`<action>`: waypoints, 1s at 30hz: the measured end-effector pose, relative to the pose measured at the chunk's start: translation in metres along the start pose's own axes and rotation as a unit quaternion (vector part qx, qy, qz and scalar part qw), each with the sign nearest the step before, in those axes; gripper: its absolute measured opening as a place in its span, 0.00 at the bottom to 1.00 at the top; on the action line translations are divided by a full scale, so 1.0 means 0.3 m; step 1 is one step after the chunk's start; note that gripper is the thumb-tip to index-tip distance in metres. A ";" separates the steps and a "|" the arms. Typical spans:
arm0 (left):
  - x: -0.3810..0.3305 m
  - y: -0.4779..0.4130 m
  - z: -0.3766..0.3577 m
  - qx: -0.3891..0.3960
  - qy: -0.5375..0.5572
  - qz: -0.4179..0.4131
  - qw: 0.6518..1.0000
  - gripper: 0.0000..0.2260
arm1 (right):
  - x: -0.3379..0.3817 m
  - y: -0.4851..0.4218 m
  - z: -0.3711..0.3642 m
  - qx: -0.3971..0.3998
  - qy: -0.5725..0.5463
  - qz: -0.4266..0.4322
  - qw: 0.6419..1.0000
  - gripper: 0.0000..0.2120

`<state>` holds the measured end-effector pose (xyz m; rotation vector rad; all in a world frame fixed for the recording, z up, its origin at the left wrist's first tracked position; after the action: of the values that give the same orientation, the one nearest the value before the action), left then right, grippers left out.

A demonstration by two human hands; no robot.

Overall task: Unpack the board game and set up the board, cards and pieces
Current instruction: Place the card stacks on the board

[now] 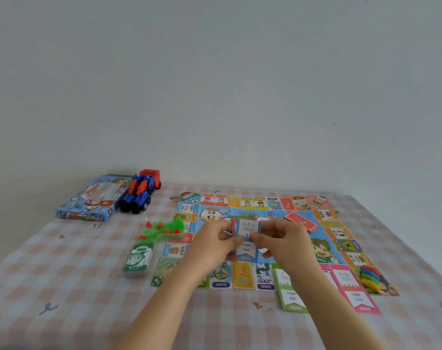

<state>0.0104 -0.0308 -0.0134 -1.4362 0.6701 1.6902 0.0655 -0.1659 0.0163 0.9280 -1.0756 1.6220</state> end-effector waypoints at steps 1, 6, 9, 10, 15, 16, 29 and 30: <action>-0.001 0.001 -0.011 0.004 -0.005 -0.001 1.000 0.06 | -0.006 0.001 0.010 -0.001 0.000 -0.003 1.000 0.06; 0.001 0.003 -0.027 0.012 -0.031 -0.013 0.999 0.08 | -0.030 0.006 0.027 0.005 0.005 -0.016 1.000 0.03; -0.005 0.009 -0.035 0.021 -0.035 -0.017 0.999 0.09 | -0.036 0.007 0.034 0.007 0.013 -0.013 1.000 0.04; -0.005 0.010 -0.036 0.023 -0.039 -0.018 0.999 0.09 | -0.037 0.008 0.034 0.010 0.014 -0.014 1.000 0.04; 0.009 0.022 -0.041 0.023 -0.076 -0.023 0.997 0.12 | -0.049 0.032 0.008 0.044 0.027 -0.019 0.998 0.06; 0.012 0.026 -0.045 0.024 -0.081 -0.023 0.996 0.13 | -0.052 0.038 0.004 0.048 0.025 -0.020 0.998 0.06; -0.059 0.048 -0.068 0.024 -0.282 -0.139 0.949 0.17 | -0.043 0.048 0.013 0.039 0.017 -0.017 0.999 0.07; -0.067 0.049 -0.069 0.024 -0.287 -0.143 0.947 0.17 | -0.041 0.046 0.017 0.037 0.018 -0.017 0.999 0.07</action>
<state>0.0102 -0.0602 0.0002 -0.8814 0.1662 1.7214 0.0559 -0.1766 0.0035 0.9569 -0.9757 1.6531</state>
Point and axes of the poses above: each hand's wrist, its own y-axis away from the middle knuckle, its own z-axis out of the back of the hand, x = y × z, the point moved 10 cm from there along -y, towards the middle knuckle, and after that the axes turned 14 degrees about -x, right-handed, at the moved point
